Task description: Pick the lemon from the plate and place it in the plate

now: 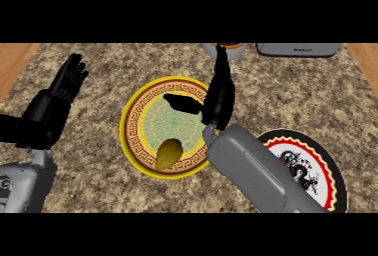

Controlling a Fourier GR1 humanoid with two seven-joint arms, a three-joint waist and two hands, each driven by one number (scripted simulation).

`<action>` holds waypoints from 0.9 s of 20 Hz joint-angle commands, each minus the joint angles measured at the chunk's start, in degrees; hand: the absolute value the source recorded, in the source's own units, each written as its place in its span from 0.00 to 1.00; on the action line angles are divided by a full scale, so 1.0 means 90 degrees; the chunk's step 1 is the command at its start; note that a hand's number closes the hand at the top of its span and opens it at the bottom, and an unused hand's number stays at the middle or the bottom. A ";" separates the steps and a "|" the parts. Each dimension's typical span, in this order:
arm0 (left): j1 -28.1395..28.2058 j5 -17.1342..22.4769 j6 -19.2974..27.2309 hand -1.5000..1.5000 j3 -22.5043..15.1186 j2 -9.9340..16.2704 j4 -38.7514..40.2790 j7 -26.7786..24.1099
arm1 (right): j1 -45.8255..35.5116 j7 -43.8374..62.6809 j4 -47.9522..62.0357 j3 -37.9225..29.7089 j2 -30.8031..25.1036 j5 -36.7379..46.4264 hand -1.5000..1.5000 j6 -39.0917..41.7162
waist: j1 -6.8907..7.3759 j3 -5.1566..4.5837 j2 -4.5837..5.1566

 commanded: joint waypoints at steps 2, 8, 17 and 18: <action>-0.0052 0.0202 -0.0101 0.50 0.0391 0.0216 -0.0034 0.0241 | 0.1318 -0.0249 -0.1319 0.0049 -0.0149 0.0112 0.00 -0.0435 | -0.0253 -0.0002 -0.0061; 0.0309 0.0123 -0.0158 0.50 0.0348 0.0110 -0.0348 0.0145 | 0.3014 -0.1117 -0.3253 0.0005 -0.1366 -0.0465 0.00 0.0243 | -0.0216 0.0001 -0.0037; 0.0092 -0.0040 -0.0118 0.50 0.0343 0.0015 -0.0544 0.0576 | 0.4947 -0.1684 -0.5138 -0.0300 -0.2467 -0.0803 0.00 0.0898 | -0.0219 -0.0002 -0.0039; 0.0046 -0.0346 -0.0029 0.50 0.0287 -0.0078 -0.0215 0.0157 | 0.4927 -0.2248 -0.4675 -0.0375 -0.2171 -0.1166 0.00 0.0990 | -0.0195 -0.0001 -0.0023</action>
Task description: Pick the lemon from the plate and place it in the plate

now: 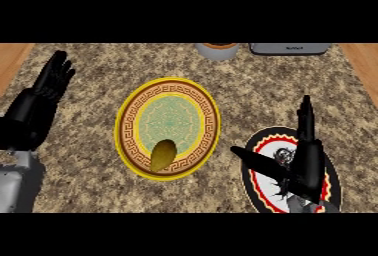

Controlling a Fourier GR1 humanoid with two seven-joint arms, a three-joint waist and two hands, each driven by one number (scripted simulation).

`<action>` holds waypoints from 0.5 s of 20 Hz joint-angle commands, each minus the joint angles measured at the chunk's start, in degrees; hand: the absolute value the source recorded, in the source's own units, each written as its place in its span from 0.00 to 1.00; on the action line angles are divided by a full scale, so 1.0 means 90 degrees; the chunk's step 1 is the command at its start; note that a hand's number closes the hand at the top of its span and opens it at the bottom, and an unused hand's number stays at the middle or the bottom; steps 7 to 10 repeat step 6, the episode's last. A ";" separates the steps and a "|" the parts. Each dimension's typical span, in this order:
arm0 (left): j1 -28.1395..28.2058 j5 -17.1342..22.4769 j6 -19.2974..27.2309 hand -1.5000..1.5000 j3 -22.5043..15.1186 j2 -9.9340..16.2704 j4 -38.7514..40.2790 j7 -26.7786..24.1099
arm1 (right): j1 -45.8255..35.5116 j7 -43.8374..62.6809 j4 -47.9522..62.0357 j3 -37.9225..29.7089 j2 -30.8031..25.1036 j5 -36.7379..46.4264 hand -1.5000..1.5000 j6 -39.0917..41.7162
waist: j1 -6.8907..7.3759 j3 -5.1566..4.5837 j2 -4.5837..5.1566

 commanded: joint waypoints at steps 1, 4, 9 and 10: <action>0.0443 -0.0086 -0.0026 0.50 -0.0049 -0.0247 0.0112 -0.0484 | 0.0743 -0.0374 -0.0978 -0.0502 -0.0723 -0.0624 0.00 0.0597 | -0.0002 -0.0001 0.0004; -0.0077 0.0158 -0.0415 0.50 0.0325 0.0131 0.0416 -0.0285 | 0.1529 -0.1349 -0.0717 -0.0249 -0.0260 -0.0404 0.00 0.0305 | 0.0001 0.0000 0.0012; -0.0111 0.0053 -0.0279 0.50 0.0255 0.0042 0.0117 -0.0077 | 0.1352 -0.0962 -0.0696 -0.0629 -0.0529 -0.0156 0.00 0.0543 | 0.0020 -0.0002 0.0010; -0.0111 0.0053 -0.0279 0.50 0.0255 0.0042 0.0117 -0.0077 | 0.1352 -0.0962 -0.0696 -0.0629 -0.0529 -0.0156 0.00 0.0543 | 0.0020 -0.0002 0.0010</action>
